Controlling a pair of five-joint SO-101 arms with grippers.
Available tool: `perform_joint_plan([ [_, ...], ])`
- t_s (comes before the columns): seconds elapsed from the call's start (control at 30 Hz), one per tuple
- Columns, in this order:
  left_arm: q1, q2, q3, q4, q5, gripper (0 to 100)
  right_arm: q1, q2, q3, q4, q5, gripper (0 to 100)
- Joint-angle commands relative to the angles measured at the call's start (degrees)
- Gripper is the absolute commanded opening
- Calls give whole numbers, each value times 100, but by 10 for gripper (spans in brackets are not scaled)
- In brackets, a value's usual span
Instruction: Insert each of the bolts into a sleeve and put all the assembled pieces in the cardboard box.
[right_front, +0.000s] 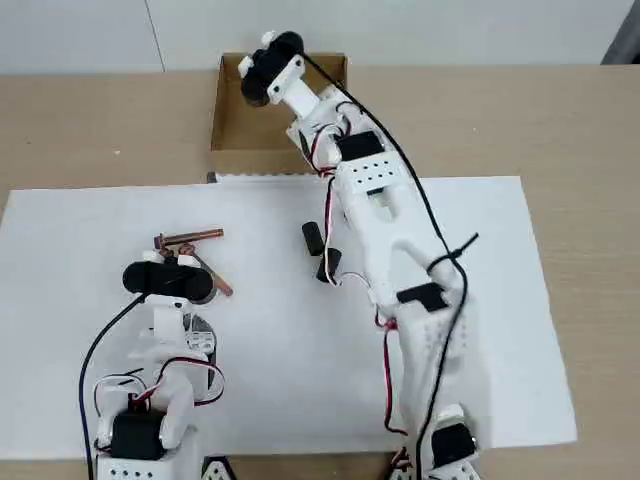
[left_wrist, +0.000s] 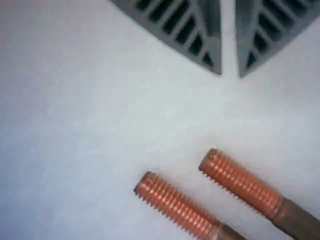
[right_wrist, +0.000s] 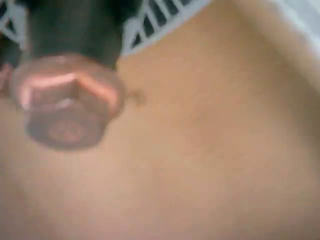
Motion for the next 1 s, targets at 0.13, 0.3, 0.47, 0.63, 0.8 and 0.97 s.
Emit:
perform_joint_plan([
  [0.13, -35, -35, -31, -149, -9, 6, 84, 963, -1503, -312, 862, 4],
  [0.3, -35, -35, -31, -141, -9, 6, 66, 1200, -1644, -295, 844, 32],
  [0.47, -35, -35, -31, -141, -9, 6, 66, 1191, -1644, 57, 835, 139],
  [0.63, -35, -35, -31, -141, -9, 6, 66, 1165, -1662, 48, 835, 84],
  [0.8, -35, -35, -31, -141, -9, 6, 57, 1156, -1670, 48, 835, 63],
  [0.97, -35, -35, -31, -141, -9, 6, 48, 848, -1670, 92, 818, 2],
])
